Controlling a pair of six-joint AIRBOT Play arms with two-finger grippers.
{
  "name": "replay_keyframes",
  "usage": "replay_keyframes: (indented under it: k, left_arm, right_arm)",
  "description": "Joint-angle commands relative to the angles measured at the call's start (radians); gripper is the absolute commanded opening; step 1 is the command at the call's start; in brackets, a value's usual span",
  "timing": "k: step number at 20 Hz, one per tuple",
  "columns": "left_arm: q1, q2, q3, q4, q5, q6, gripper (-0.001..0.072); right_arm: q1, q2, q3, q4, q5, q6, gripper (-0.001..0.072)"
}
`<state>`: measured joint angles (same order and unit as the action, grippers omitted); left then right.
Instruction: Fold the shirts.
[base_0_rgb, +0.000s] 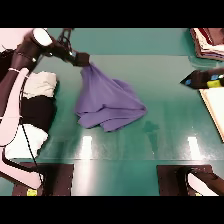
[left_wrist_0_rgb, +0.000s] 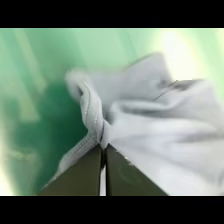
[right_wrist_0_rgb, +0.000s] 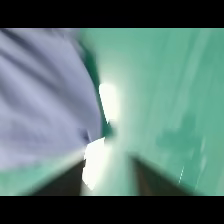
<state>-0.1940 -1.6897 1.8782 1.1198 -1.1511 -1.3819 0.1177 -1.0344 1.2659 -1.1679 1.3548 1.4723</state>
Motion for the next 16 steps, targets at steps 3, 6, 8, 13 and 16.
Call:
replay_keyframes:
  k: [3, 6, 8, 13, 16]
  left_arm:
    - [0.0, 0.013, 0.112, 0.063, -0.02, -0.003, 0.0023]
    - [0.0, 0.012, 0.111, 0.063, -0.039, -0.002, 0.0023]
    - [0.0, 0.012, 0.111, 0.063, -0.039, -0.002, 0.0023]
    - [0.0, 0.012, 0.111, 0.063, -0.039, -0.002, 0.0023]
    - [0.0, 0.012, 0.111, 0.063, -0.047, -0.003, 0.0023]
  right_arm:
    - [0.032, -0.165, -0.287, 0.23, -0.085, -0.03, 0.0518]
    - [0.147, -0.299, -0.384, 0.413, -0.259, -0.105, 0.051]
    - [0.233, -0.378, -0.398, 0.502, -0.311, -0.122, 0.051]
    - [0.402, -0.503, -0.315, 0.599, -0.415, -0.157, 0.0475]
    - [0.422, -0.536, -0.255, 0.598, -0.446, -0.153, 0.0412]
